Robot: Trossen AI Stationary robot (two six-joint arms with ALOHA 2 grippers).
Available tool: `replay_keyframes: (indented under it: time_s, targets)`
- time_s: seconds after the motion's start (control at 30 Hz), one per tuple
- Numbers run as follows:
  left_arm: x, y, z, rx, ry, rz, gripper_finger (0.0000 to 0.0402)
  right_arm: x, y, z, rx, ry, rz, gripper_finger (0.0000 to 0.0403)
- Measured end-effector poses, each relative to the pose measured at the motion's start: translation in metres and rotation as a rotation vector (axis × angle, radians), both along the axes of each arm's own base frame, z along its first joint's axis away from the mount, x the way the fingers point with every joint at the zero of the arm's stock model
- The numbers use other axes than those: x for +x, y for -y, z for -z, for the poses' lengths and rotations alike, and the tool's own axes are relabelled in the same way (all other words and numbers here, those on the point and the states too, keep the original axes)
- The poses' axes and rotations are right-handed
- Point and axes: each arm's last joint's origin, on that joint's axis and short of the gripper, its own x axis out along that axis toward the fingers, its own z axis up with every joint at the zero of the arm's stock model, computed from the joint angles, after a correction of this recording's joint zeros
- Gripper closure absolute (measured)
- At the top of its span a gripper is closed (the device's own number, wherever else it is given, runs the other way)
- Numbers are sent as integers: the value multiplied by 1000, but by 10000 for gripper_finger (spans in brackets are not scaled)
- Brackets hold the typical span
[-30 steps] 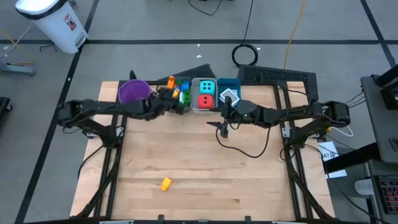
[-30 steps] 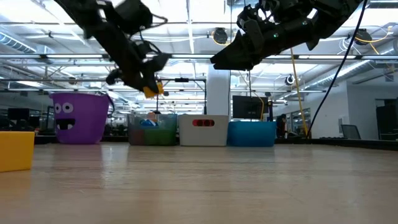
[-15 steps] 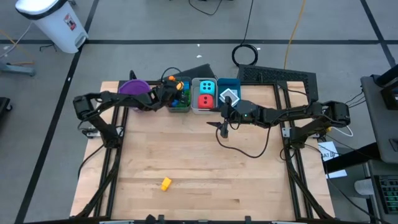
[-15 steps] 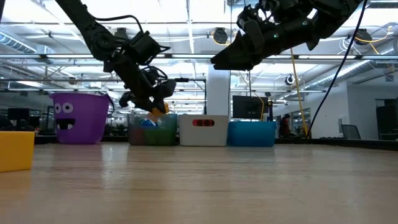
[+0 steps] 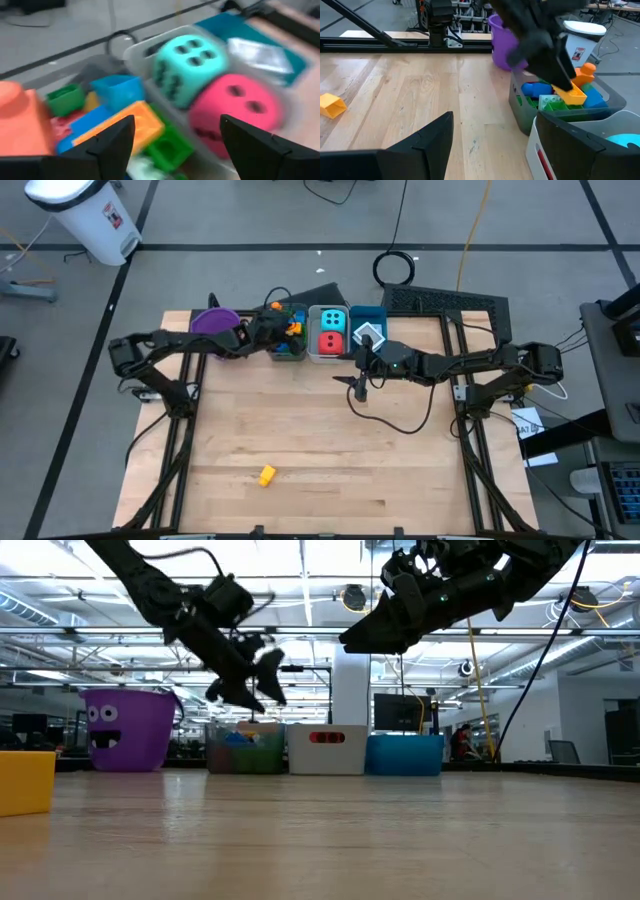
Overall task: Pick & Place Toys
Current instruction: Put the yellow game piece into the black bin
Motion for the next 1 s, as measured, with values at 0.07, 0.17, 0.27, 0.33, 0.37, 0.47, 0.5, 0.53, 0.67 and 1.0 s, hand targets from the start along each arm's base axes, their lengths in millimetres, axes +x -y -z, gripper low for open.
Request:
replay_keyframes:
  time_s: [0.07, 0.17, 0.27, 0.33, 0.37, 0.47, 0.5, 0.53, 0.67, 1.0]
  targets:
    - [-3, 9, -14, -17, 38, 41, 97, 0, 0, 0, 0, 0, 0, 147]
    - [-11, 30, -36, -16, 61, 124, 95, 0, 0, 0, 1, -3, 0, 147]
    - [-19, 61, -54, -31, 55, 267, 102, 0, 0, 1, 2, -9, 0, 147]
    - [-24, 85, -61, -57, 45, 374, 107, 0, 0, 1, 2, -11, 0, 147]
    - [-25, 98, -64, -74, 41, 425, 110, 0, 0, 1, 2, -11, 0, 147]
    - [-28, 139, -65, -127, 13, 567, 117, 0, 0, 1, 2, -11, 1, 147]
    - [-28, 153, -64, -139, -2, 621, 120, 0, 0, 1, 2, -11, 1, 147]
    - [-29, 168, -63, -143, -18, 678, 122, 0, 0, 1, 2, -11, 1, 147]
    - [-32, 224, -52, -141, -87, 855, 127, 0, 0, 1, 6, -10, 3, 147]
    - [-51, 319, 9, -127, -381, 1093, 124, 0, 0, 0, 7, -3, 5, 147]
